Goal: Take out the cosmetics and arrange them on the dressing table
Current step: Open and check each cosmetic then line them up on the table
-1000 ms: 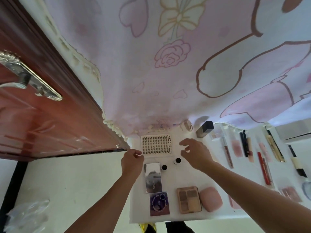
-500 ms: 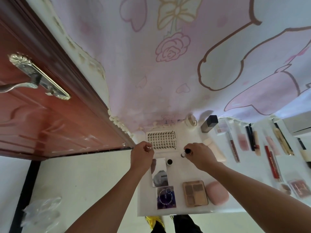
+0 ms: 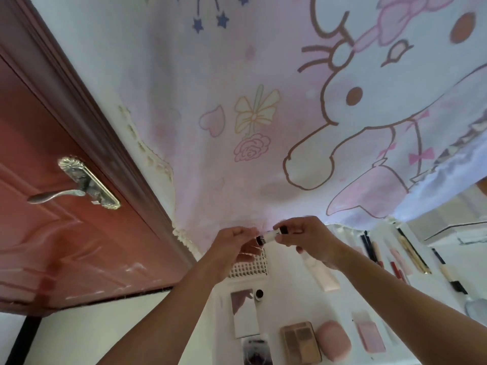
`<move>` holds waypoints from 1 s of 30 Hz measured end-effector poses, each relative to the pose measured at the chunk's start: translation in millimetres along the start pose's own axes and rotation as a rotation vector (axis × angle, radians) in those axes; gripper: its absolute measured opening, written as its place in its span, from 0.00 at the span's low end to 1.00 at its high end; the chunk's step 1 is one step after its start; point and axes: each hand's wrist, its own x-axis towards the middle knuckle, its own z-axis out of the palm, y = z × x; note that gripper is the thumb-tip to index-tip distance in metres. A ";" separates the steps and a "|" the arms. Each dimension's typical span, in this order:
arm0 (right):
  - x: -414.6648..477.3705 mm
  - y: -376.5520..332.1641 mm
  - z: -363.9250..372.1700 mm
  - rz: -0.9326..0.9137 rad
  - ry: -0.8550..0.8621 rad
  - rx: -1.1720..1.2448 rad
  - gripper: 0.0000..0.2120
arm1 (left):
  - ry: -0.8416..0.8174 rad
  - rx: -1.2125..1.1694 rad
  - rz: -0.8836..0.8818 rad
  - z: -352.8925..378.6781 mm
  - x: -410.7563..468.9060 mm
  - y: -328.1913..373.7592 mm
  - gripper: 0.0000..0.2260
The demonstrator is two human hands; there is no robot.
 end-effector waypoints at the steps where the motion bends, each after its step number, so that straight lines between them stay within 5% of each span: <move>1: -1.1 -6.7 1.4 -0.010 -0.003 0.003 0.09 | -0.030 -0.010 0.009 -0.9 -3.4 6.6 0.10; 16: -6.9 -60.0 17.0 -0.218 0.037 -0.040 0.06 | -0.026 0.007 0.235 -26.0 -26.2 44.2 0.07; 24: -12.1 -68.6 23.0 -0.150 0.001 -0.067 0.02 | -0.015 -0.009 0.283 -28.9 -27.5 49.5 0.05; 27: -12.3 -69.7 21.6 -0.146 -0.003 -0.074 0.11 | -0.014 -0.001 0.286 -28.1 -28.5 48.3 0.05; 30: -12.8 -71.4 20.3 -0.086 -0.019 -0.020 0.09 | -0.016 0.011 0.297 -25.4 -29.2 48.9 0.04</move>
